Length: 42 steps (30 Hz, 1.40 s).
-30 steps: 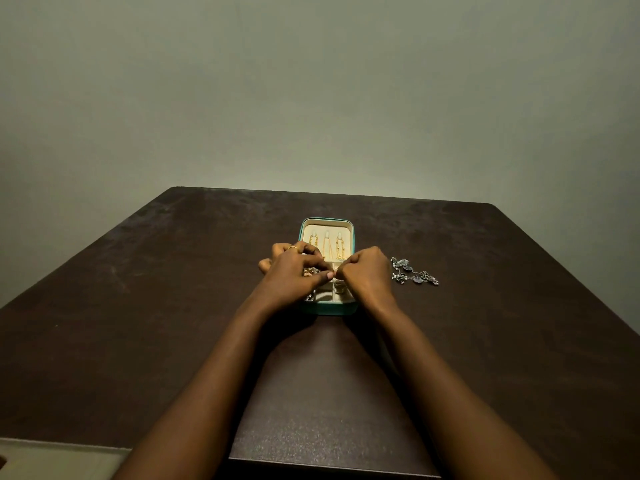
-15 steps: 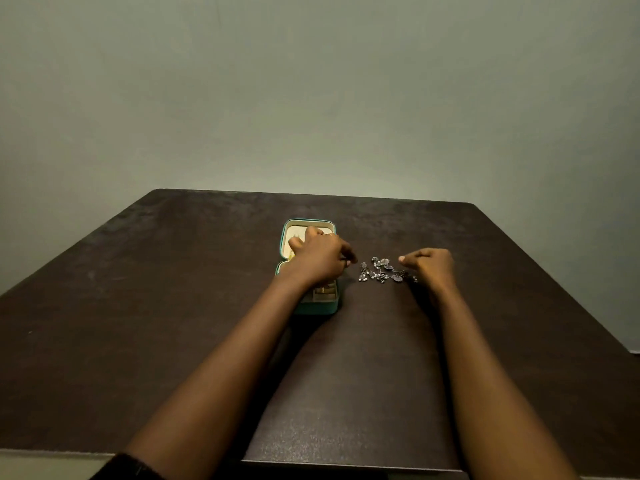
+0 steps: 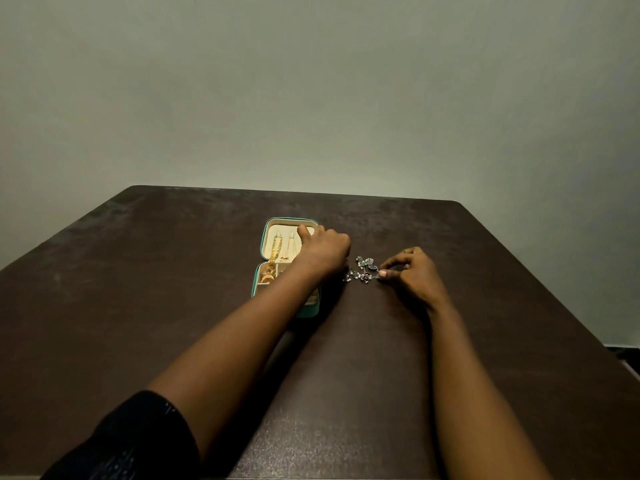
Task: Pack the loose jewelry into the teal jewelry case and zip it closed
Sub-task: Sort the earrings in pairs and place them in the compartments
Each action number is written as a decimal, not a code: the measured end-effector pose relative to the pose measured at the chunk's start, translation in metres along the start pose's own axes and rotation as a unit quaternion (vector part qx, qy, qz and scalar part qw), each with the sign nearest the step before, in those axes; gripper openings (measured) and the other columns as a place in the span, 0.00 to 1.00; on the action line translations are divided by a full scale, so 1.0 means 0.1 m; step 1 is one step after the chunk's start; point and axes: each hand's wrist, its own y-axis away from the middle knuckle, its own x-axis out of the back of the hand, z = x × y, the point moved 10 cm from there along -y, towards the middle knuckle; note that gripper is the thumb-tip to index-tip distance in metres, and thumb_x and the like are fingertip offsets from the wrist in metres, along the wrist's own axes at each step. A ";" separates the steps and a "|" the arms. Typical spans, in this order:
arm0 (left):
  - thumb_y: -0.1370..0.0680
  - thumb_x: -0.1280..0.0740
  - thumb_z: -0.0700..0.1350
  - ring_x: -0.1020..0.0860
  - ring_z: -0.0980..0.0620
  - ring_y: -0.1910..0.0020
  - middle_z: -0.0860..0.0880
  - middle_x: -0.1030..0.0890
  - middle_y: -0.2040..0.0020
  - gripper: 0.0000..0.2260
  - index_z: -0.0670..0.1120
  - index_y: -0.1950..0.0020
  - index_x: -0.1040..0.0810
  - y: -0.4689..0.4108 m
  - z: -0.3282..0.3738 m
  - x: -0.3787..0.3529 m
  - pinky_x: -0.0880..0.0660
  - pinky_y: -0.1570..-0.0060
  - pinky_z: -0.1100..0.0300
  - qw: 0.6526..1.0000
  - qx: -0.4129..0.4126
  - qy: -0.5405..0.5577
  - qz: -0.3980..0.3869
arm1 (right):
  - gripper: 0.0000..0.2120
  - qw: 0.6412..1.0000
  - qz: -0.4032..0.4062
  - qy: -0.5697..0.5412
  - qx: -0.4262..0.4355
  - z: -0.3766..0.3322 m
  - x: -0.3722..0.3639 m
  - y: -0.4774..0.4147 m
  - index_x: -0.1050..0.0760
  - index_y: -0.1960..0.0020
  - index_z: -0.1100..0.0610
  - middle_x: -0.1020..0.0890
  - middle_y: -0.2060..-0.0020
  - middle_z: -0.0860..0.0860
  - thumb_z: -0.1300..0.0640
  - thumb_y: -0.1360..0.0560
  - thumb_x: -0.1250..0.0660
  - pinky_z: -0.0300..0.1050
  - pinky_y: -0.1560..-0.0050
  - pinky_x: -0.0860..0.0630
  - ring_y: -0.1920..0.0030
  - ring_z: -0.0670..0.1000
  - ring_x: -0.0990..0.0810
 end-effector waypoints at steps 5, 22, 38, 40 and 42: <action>0.22 0.36 0.46 0.31 0.42 0.35 0.45 0.23 0.39 0.14 0.53 0.38 0.23 -0.02 0.02 -0.05 0.41 0.40 0.43 1.000 -0.006 0.027 -0.006 | 0.06 0.978 0.075 -0.194 -0.019 0.07 0.13 -0.02 0.21 0.63 0.57 0.21 0.58 0.57 0.66 0.31 0.29 0.43 0.56 0.26 0.58 0.52 0.23; 0.26 0.30 0.50 0.26 0.47 0.42 0.49 0.18 0.46 0.10 0.49 0.47 0.19 -0.10 -0.12 -0.12 0.42 0.37 0.38 0.986 0.021 0.162 0.013 | 0.09 0.813 0.073 -0.563 -0.129 0.28 0.14 -0.01 0.26 0.61 0.58 0.23 0.79 0.46 0.65 0.24 0.39 0.29 0.79 0.43 0.79 0.41 0.28; 0.26 0.32 0.37 0.20 0.63 0.62 0.49 0.18 0.60 0.03 0.44 0.59 0.21 0.09 -0.21 0.24 0.29 0.62 0.70 0.757 -0.037 0.651 0.030 | 0.14 0.761 -0.005 -0.643 -0.081 -0.14 0.03 0.01 0.22 0.74 0.55 0.23 0.77 0.46 0.55 0.30 0.34 0.31 0.77 0.39 0.78 0.42 0.27; 0.25 0.32 0.38 0.21 0.65 0.66 0.51 0.18 0.62 0.03 0.45 0.57 0.21 0.13 -0.24 0.30 0.29 0.64 0.72 0.739 -0.032 0.671 0.042 | 0.13 0.746 -0.014 -0.658 -0.097 -0.12 -0.04 -0.01 0.26 0.68 0.54 0.24 0.78 0.45 0.56 0.24 0.38 0.31 0.78 0.38 0.78 0.42 0.27; 0.25 0.33 0.38 0.23 0.68 0.69 0.51 0.19 0.62 0.04 0.42 0.52 0.20 0.20 -0.24 0.34 0.31 0.63 0.70 0.732 -0.023 0.680 0.044 | 0.11 0.723 -0.023 -0.681 -0.110 -0.12 -0.09 -0.01 0.30 0.64 0.55 0.25 0.78 0.46 0.57 0.22 0.41 0.31 0.78 0.38 0.78 0.42 0.27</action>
